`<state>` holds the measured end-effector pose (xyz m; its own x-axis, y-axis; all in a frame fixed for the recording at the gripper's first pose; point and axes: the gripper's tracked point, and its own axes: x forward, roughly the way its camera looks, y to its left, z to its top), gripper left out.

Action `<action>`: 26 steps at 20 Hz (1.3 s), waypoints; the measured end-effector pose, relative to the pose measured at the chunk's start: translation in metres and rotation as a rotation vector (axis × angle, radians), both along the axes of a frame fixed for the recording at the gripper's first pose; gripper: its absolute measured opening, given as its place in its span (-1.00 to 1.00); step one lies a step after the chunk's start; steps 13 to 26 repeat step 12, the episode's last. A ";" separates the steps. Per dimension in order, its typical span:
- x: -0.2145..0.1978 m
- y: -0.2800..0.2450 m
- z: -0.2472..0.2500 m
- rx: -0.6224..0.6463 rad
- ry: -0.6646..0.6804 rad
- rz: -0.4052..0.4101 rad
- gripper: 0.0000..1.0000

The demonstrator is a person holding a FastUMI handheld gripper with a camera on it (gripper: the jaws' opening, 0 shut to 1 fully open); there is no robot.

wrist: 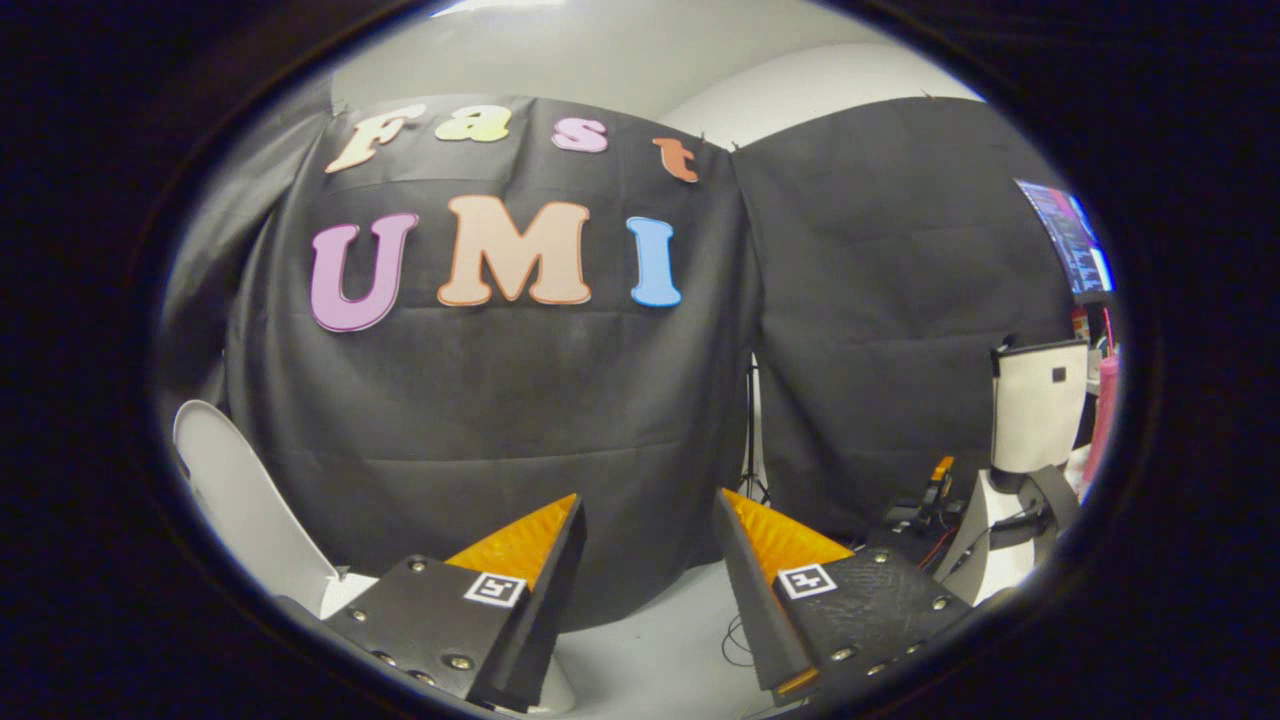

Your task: Open the toilet lid.

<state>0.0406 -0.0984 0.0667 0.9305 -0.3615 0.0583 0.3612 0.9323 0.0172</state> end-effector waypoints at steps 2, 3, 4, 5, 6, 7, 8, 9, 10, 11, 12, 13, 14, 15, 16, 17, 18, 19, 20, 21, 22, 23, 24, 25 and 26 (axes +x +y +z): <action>-0.007 -0.008 -0.011 0.017 0.010 -0.025 0.53; -0.009 -0.013 -0.017 0.024 0.019 -0.041 0.53; -0.012 -0.016 -0.023 0.032 0.028 -0.054 0.53; -0.015 -0.016 -0.029 0.040 0.035 -0.059 0.53; -0.018 -0.017 -0.035 0.048 0.040 -0.063 0.53; -0.019 -0.016 -0.040 0.055 0.048 -0.063 0.53; -0.020 -0.018 -0.047 0.062 0.057 -0.070 0.53; -0.021 -0.018 -0.052 0.072 0.067 -0.075 0.53; -0.021 -0.018 -0.056 0.083 0.075 -0.078 0.53; -0.020 -0.018 -0.057 0.091 0.076 -0.076 0.54; -0.020 -0.015 -0.058 0.098 0.077 -0.073 0.54; -0.020 -0.015 -0.058 0.098 0.077 -0.073 0.54; -0.020 -0.015 -0.058 0.098 0.077 -0.073 0.54; -0.020 -0.015 -0.058 0.098 0.077 -0.073 0.54; -0.020 -0.015 -0.058 0.098 0.077 -0.073 0.54; -0.020 -0.015 -0.058 0.098 0.077 -0.073 0.54; -0.020 -0.015 -0.058 0.098 0.077 -0.073 0.54; -0.020 -0.015 -0.058 0.098 0.077 -0.073 0.54; -0.020 -0.015 -0.058 0.098 0.077 -0.073 0.54; -0.020 -0.015 -0.058 0.098 0.077 -0.073 0.54; -0.020 -0.015 -0.058 0.098 0.077 -0.073 0.54; -0.020 -0.015 -0.058 0.098 0.077 -0.073 0.54; -0.020 -0.015 -0.058 0.098 0.077 -0.073 0.54; -0.020 -0.015 -0.058 0.098 0.077 -0.073 0.54; -0.020 -0.015 -0.058 0.098 0.077 -0.073 0.54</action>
